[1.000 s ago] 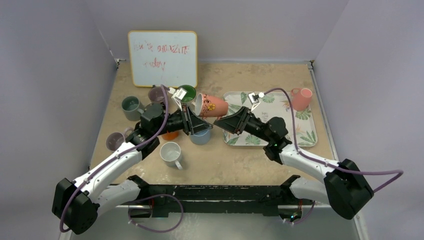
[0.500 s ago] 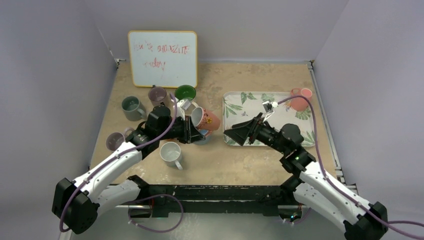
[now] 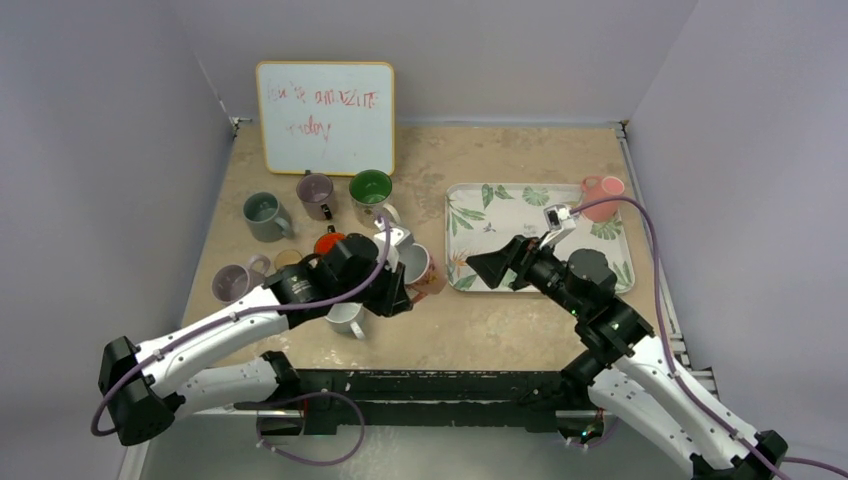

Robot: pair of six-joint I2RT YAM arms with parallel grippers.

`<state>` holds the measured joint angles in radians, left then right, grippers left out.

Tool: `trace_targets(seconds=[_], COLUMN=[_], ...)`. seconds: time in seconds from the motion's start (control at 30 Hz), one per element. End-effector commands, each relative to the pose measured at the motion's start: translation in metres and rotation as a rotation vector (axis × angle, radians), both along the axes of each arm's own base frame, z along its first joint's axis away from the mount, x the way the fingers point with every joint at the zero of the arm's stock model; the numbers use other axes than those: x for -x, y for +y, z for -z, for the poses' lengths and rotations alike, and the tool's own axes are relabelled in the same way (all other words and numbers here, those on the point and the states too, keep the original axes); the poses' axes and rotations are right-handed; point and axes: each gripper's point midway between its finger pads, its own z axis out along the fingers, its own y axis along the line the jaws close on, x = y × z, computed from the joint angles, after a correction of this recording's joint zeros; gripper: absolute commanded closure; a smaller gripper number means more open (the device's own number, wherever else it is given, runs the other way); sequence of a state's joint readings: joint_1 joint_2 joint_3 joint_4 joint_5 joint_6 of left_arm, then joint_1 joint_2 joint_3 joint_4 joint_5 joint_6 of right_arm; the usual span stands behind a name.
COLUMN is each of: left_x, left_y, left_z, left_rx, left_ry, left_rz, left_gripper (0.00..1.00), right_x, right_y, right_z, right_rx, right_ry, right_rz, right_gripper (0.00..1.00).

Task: Turn the mug right side up
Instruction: Place the cup at the center of the board.

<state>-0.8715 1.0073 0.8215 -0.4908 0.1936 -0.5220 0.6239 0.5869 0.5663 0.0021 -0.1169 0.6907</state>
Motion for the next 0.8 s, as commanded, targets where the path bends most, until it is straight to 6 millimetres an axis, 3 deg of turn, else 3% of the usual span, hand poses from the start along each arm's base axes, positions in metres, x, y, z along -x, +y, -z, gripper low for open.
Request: trace_targets(seconds=[0.0, 0.43, 0.77], left_x=[-0.005, 0.042, 0.050], left_y=[0.001, -0.002, 0.002], left_z=[-0.014, 0.045, 0.069], left_rx=[-0.083, -0.319, -0.356], left_ry=[-0.115, -0.072, -0.036], left_rz=[-0.047, -0.029, -0.049], left_gripper=[1.00, 1.00, 1.00], right_x=[-0.007, -0.011, -0.013], right_y=[-0.016, -0.037, -0.039], right_z=[-0.006, 0.004, 0.013], right_rx=[0.050, 0.099, 0.118], right_ry=[0.009, 0.052, 0.075], right_rz=[0.092, 0.203, 0.220], right_gripper=[0.01, 0.01, 0.01])
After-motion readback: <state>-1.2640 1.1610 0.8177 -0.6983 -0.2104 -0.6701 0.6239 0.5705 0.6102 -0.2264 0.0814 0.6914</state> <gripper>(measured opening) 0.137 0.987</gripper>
